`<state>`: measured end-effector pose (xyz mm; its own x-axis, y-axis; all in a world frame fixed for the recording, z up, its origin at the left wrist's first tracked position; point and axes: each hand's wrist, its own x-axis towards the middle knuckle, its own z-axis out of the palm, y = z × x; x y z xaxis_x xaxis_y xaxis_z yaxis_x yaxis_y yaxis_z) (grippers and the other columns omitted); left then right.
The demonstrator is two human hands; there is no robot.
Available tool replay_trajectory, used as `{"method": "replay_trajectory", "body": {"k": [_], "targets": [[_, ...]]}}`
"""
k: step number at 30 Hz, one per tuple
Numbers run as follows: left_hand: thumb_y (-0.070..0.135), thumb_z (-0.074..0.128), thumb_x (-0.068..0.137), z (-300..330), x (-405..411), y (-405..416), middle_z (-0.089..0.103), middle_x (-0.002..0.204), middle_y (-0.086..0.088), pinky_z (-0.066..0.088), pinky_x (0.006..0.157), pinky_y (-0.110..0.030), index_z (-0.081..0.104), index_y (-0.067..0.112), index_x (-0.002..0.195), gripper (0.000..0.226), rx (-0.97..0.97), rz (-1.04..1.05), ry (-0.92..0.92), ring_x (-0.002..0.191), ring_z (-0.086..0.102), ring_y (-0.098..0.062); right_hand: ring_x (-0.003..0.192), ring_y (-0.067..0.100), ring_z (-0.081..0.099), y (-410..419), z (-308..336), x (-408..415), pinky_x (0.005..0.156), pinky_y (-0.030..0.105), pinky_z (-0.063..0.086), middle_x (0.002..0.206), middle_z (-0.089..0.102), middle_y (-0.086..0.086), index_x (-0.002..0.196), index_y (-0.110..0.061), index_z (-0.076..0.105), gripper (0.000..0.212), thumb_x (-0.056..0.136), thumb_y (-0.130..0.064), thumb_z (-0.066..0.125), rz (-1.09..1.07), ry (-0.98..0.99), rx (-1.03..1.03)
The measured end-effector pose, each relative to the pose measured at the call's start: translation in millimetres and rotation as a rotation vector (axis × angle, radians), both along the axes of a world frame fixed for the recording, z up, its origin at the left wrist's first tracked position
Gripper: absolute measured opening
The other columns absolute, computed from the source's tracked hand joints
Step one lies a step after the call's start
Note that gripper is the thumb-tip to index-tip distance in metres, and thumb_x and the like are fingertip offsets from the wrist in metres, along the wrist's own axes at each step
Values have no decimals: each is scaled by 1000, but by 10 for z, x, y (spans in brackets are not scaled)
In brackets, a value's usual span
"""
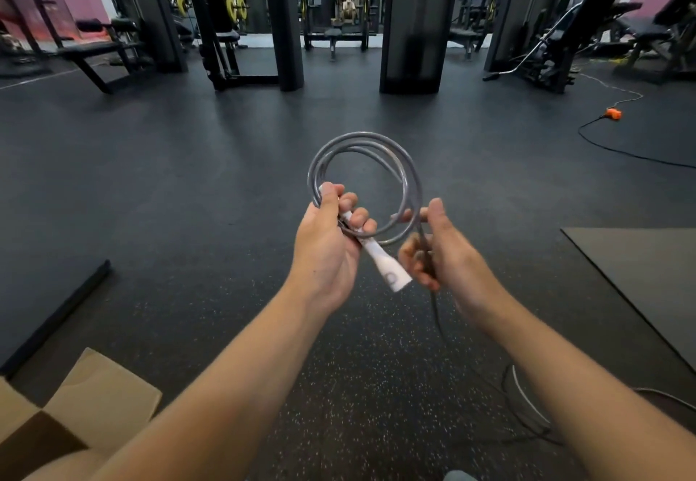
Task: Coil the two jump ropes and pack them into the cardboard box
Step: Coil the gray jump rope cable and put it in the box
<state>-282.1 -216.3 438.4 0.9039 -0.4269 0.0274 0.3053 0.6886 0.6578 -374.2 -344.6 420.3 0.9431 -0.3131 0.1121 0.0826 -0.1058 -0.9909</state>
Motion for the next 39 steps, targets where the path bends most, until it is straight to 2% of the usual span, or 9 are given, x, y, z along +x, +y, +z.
{"method": "replay_trajectory", "body": {"k": [3, 5, 8, 14, 17, 20, 28, 32, 39], "targets": [[26, 36, 111, 1, -75, -50, 46, 72, 1, 51, 57, -28, 42, 13, 100, 18, -18, 72, 35, 54, 43, -11, 52, 11, 48, 305, -92, 12, 44, 21, 35, 70, 60, 7, 115, -17, 58, 58, 91, -68, 41, 33, -39, 57], [26, 38, 110, -37, -116, -63, 50, 74, 2, 61, 81, -44, 44, 13, 102, 17, 63, 108, 16, 59, 51, -11, 52, 11, 45, 441, -117, 20, 41, 20, 32, 65, 56, -1, 116, -15, 58, 51, 91, -59, 54, -67, -103, 122], [26, 40, 110, -109, -127, -42, 57, 79, 4, 49, 104, -55, 48, 15, 101, 16, 198, 170, -51, 77, 61, -19, 48, 8, 41, 453, -45, 38, 39, 19, 31, 60, 54, -5, 111, -9, 57, 36, 96, -41, 62, -163, -148, 163], [28, 45, 108, -284, -162, 2, 61, 83, -1, 52, 71, -31, 52, 12, 100, 19, 386, 103, -228, 71, 62, -11, 42, 9, 35, 275, 28, 64, 38, 20, 26, 56, 49, 4, 82, -12, 62, 15, 95, -19, 63, -329, -79, 45], [20, 59, 101, -265, -45, 101, 73, 90, -3, 56, 77, -31, 58, 9, 111, 15, 362, -37, -262, 87, 71, -18, 44, 12, 32, 117, 98, 59, 40, 22, 23, 58, 45, 9, 84, 8, 58, 22, 92, -13, 62, -370, -83, -45], [1, 74, 86, -67, 159, 294, 77, 93, 0, 56, 89, -38, 48, 13, 132, 54, 402, -47, -287, 91, 73, -21, 48, 13, 36, -97, 232, -8, 46, 25, 28, 56, 49, 4, 84, 7, 61, 20, 91, -11, 63, -249, -61, -213], [54, 85, 71, 565, 89, 589, 59, 129, 18, 43, 106, -29, 30, 44, 148, 94, 1333, -256, -1209, 122, 56, -3, 56, 9, 41, -197, 270, -104, 57, 32, 32, 58, 49, -7, 73, -14, 66, 13, 85, -14, 71, 130, 141, -646], [47, 83, 77, 428, -138, 342, 69, 120, 15, 52, 98, -34, 51, 39, 136, 68, 1461, -301, -1388, 111, 63, -7, 65, 14, 52, -156, 286, -106, 61, 41, 43, 70, 64, 11, 80, -14, 67, 24, 72, -37, 67, 157, 146, -688], [41, 90, 71, 229, 24, 288, 77, 86, 8, 54, 80, -36, 77, 31, 95, 30, 1253, -450, -1143, 84, 71, -8, 57, 18, 41, -219, 289, -166, 57, 31, 31, 71, 71, 9, 102, -26, 51, 28, 83, -23, 71, 207, 92, -439]]}}
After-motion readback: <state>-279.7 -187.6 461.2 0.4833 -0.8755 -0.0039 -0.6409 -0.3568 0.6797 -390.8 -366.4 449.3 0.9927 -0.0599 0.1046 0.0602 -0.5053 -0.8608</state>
